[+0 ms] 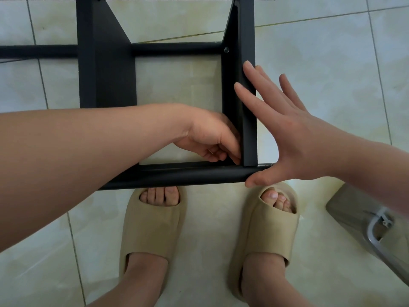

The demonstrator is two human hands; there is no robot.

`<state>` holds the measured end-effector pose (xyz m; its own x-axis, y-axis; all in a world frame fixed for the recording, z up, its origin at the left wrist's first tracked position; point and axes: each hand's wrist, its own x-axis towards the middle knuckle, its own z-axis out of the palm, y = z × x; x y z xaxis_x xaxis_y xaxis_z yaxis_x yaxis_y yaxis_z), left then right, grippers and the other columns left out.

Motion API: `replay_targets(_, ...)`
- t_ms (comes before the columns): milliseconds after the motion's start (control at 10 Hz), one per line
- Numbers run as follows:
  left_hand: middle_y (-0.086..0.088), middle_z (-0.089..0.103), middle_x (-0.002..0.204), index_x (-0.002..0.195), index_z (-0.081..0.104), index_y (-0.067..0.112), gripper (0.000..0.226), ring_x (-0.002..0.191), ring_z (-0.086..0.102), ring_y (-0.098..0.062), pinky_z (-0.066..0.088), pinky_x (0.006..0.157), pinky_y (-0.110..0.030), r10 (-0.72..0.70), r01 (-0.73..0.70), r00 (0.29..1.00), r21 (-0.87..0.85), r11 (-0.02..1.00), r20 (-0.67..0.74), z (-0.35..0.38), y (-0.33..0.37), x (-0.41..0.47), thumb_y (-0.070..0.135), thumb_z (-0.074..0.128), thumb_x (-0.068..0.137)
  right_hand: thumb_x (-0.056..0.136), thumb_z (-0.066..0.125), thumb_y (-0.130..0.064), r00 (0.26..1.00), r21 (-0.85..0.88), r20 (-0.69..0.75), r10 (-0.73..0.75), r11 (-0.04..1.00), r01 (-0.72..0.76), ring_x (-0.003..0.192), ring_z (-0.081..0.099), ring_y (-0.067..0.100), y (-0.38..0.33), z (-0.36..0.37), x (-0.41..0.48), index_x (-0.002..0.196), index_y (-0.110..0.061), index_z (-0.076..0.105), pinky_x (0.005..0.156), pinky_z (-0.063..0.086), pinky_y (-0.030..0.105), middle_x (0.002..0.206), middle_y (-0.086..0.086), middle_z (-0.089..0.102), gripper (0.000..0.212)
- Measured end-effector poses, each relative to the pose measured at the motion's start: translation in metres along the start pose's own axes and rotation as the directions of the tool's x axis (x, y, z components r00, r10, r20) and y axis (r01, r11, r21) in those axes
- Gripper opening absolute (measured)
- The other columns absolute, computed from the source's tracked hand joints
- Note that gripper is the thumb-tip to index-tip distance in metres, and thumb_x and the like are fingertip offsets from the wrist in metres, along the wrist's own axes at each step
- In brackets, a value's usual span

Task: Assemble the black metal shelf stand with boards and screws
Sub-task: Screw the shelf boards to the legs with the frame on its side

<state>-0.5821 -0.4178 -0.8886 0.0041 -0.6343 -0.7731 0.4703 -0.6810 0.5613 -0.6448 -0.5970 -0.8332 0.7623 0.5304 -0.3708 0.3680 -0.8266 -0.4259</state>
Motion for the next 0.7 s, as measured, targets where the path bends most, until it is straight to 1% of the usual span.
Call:
replay_targets(100, 0.003, 0.062, 0.062, 0.066, 0.069, 0.018, 0.029, 0.060, 0.050, -0.010, 0.041, 0.064, -0.022, 0.012, -0.012, 1.000, -0.023, 1.000, 0.007, -0.0004, 0.0010, -0.0003, -0.004, 0.067, 0.084, 0.061, 0.061, -0.085, 1.000, 0.004, 0.001, 0.001, 1.000, -0.001, 0.154, -0.018, 0.024, 0.0001, 0.0000, -0.0003, 0.162, -0.012, -0.001, 0.124, -0.012, 0.049, 0.167, 0.012, -0.018, 0.139)
replay_targets(200, 0.003, 0.060, 0.065, 0.077, 0.064, 0.016, 0.021, 0.064, 0.051, -0.010, 0.043, 0.068, -0.023, 0.000, 0.001, 1.000, -0.050, 0.999, 0.024, -0.0006, 0.0014, -0.0021, -0.004, 0.064, 0.085, 0.061, 0.061, -0.084, 1.000, 0.002, -0.001, 0.000, 1.000, 0.000, 0.154, -0.018, 0.024, 0.0000, 0.0002, -0.0002, 0.162, -0.012, -0.001, 0.124, -0.012, 0.048, 0.167, 0.012, -0.018, 0.138)
replay_targets(300, 0.004, 0.064, 0.074, 0.086, 0.064, 0.018, 0.015, 0.071, 0.052, -0.011, 0.041, 0.071, -0.025, -0.068, 0.070, 0.994, -0.025, 0.997, 0.082, -0.0026, 0.0021, -0.0050, 0.003, 0.062, 0.088, 0.061, 0.062, -0.084, 1.000, 0.005, -0.001, -0.001, 1.000, 0.001, 0.154, -0.018, 0.025, 0.0000, 0.0000, -0.0001, 0.162, -0.012, -0.001, 0.124, -0.012, 0.048, 0.167, 0.012, -0.017, 0.139)
replay_targets(400, 0.006, 0.067, 0.078, 0.089, 0.068, 0.021, 0.010, 0.070, 0.050, -0.011, 0.039, 0.066, -0.024, -0.098, 0.098, 0.993, 0.014, 0.995, 0.061, -0.0013, 0.0020, -0.0054, 0.012, 0.063, 0.090, 0.061, 0.061, -0.085, 1.000, 0.004, -0.003, -0.002, 1.000, 0.002, 0.154, -0.018, 0.025, 0.0000, 0.0002, -0.0001, 0.162, -0.012, -0.001, 0.124, -0.012, 0.048, 0.167, 0.012, -0.017, 0.139)
replay_targets(500, 0.007, 0.065, 0.067, 0.076, 0.068, 0.020, 0.019, 0.063, 0.046, -0.011, 0.032, 0.061, -0.025, -0.042, 0.042, 0.999, 0.014, 0.999, -0.010, 0.0018, 0.0002, -0.0017, 0.007, 0.067, 0.088, 0.061, 0.061, -0.085, 1.000, 0.004, -0.002, -0.001, 1.000, 0.001, 0.154, -0.019, 0.025, -0.0002, 0.0001, 0.0003, 0.162, -0.012, -0.002, 0.124, -0.013, 0.047, 0.167, 0.012, -0.018, 0.139)
replay_targets(600, 0.005, 0.062, 0.060, 0.071, 0.066, 0.017, 0.023, 0.058, 0.043, -0.008, 0.027, 0.058, -0.023, -0.021, 0.021, 1.000, 0.001, 1.000, -0.006, 0.0019, 0.0001, -0.0008, 0.001, 0.067, 0.087, 0.061, 0.065, -0.083, 1.000, 0.007, 0.003, 0.003, 1.000, -0.003, 0.154, -0.019, 0.025, 0.0002, 0.0000, 0.0001, 0.162, -0.012, -0.002, 0.124, -0.013, 0.047, 0.167, 0.012, -0.018, 0.140)
replay_targets(700, 0.006, 0.058, 0.057, 0.062, 0.066, 0.019, 0.032, 0.057, 0.042, -0.008, 0.029, 0.058, -0.022, -0.015, 0.015, 1.000, 0.000, 1.000, 0.006, -0.0001, 0.0013, -0.0010, -0.003, 0.066, 0.085, 0.061, 0.063, -0.084, 1.000, 0.003, 0.001, 0.003, 1.000, -0.003, 0.154, -0.019, 0.024, 0.0004, 0.0001, -0.0003, 0.162, -0.013, -0.002, 0.124, -0.013, 0.047, 0.167, 0.012, -0.019, 0.140)
